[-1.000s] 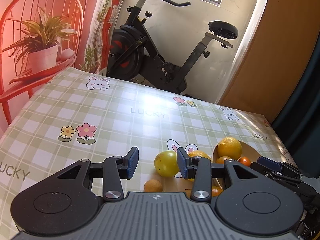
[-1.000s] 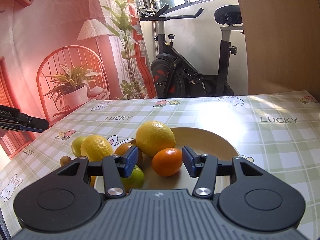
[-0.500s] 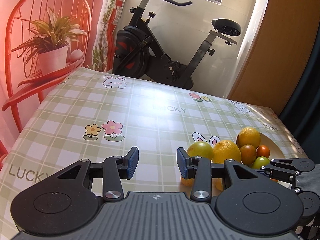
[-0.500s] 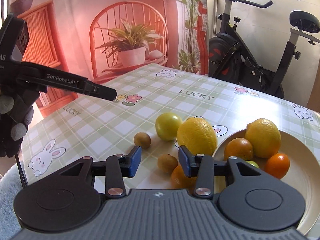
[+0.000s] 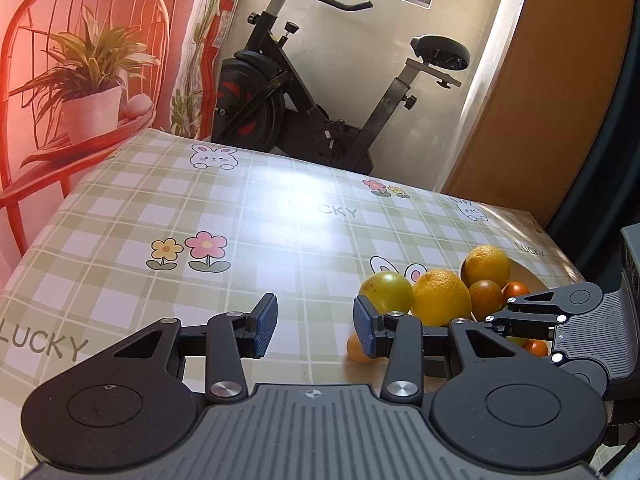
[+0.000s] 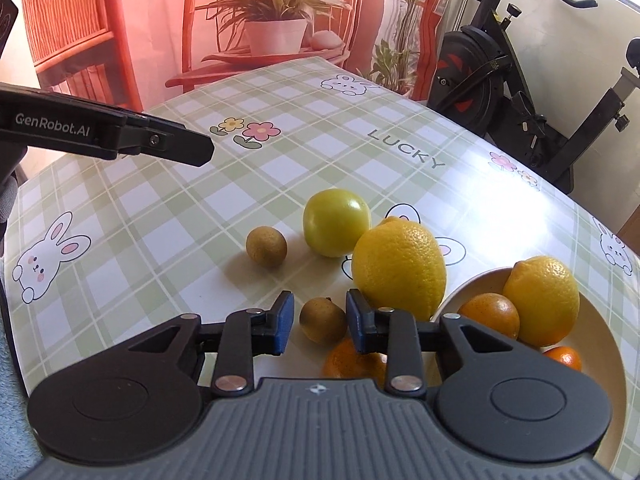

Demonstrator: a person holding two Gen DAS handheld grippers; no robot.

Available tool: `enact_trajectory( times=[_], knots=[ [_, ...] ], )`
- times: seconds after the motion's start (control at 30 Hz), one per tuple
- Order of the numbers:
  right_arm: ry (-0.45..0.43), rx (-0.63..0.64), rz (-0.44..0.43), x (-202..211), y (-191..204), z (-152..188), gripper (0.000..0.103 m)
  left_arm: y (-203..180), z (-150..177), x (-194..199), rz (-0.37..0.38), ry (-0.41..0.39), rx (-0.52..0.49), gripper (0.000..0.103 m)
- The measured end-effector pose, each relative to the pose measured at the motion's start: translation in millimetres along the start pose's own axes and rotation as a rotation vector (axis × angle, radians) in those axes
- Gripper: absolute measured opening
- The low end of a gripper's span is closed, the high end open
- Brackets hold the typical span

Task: Organize fruits
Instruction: 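Move the left gripper down to a small brown kiwi on the tablecloth, then close the left gripper around the small brown kiwi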

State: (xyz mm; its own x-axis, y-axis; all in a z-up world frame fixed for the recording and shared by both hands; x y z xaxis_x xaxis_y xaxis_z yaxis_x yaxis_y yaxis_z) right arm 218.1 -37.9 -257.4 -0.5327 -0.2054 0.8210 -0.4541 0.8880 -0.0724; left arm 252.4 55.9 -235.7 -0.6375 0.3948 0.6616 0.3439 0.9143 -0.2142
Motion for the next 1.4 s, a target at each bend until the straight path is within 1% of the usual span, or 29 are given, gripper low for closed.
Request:
enact_trajectory(
  times=[0.23, 0.3, 0.33, 0.5, 0.63, 0.77, 0.93, 1.1, 1.3, 1.37, 1.4],
  knots=[
    [0.010, 0.073, 0.028, -4, 11, 4, 0.031, -10, 9, -6, 0.020, 0.031, -0.038, 0.044],
    [0.015, 0.064, 0.013, -6, 14, 5, 0.031, -10, 11, -6, 0.022, 0.038, -0.042, 0.044],
    [0.008, 0.061, 0.010, -5, 16, 6, 0.028, -10, 11, -6, 0.021, 0.040, -0.043, 0.044],
    [-0.022, 0.044, -0.006, -2, 26, 9, 0.028, -10, 16, -7, 0.022, 0.062, -0.066, 0.044],
    [-0.048, -0.006, -0.028, 4, 28, 13, 0.028, -15, 24, -11, 0.032, 0.086, -0.091, 0.044],
    [-0.084, -0.080, -0.055, 16, 27, 20, 0.028, -21, 25, -18, 0.056, 0.098, -0.089, 0.044],
    [-0.149, -0.164, -0.050, 37, 14, 21, 0.028, -28, 22, -29, 0.073, 0.109, -0.080, 0.044],
    [-0.199, -0.226, -0.038, 54, -1, 22, 0.028, -31, 24, -42, 0.055, 0.133, -0.088, 0.044],
    [-0.216, -0.261, -0.034, 59, -9, 27, 0.028, -29, 25, -50, 0.027, 0.146, -0.072, 0.043],
    [-0.219, -0.269, -0.035, 60, -10, 27, 0.028, -28, 26, -53, 0.020, 0.150, -0.069, 0.041],
    [-0.221, -0.273, -0.035, 61, -11, 28, 0.028, -28, 26, -53, 0.018, 0.152, -0.069, 0.035]
  ],
)
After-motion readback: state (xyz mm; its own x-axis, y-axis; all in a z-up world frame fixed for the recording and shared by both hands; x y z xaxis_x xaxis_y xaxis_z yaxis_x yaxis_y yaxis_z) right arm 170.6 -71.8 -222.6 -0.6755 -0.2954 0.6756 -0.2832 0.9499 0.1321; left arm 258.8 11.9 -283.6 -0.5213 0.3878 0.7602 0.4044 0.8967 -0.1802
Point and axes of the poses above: each gripper's, at about its wrist camera, not at the fingertips, and x roughly against the way its jaws point, y to its left, z to its underside, the point moved 9 cm from there along -x, roughly the way its jaws point, and after that the axes turned 5 degrees about y, right-handed, at the moved point
